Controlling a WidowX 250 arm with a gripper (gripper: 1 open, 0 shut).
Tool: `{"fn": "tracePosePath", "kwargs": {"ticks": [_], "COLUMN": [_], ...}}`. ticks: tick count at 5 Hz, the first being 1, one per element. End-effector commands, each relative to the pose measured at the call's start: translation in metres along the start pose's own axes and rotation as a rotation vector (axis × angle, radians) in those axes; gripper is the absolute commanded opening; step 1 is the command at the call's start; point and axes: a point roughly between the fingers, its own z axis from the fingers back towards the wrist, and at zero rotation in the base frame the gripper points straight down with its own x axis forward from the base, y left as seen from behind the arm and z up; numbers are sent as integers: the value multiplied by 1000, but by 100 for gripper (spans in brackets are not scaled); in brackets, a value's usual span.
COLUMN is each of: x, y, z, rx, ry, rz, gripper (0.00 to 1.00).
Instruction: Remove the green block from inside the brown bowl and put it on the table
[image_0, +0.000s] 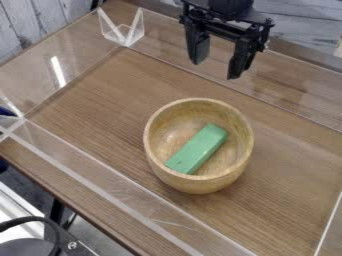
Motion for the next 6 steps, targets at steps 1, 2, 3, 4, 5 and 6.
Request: {"fn": "tracePosePath", "kwargs": {"ticks": [1, 2, 3, 4, 5, 6], "x": [-6, -18, -24, -25, -25, -24], "y": [0, 0, 1, 1, 0, -2], "z": [-12, -30, -47, -62, -73, -81], "rx": [2, 7, 7, 3, 0, -2], "ry": [22, 47, 53, 52, 50, 48], "rz": [-16, -50, -63, -77, -105, -119], "gripper": [100, 100, 100, 100, 100, 100]}}
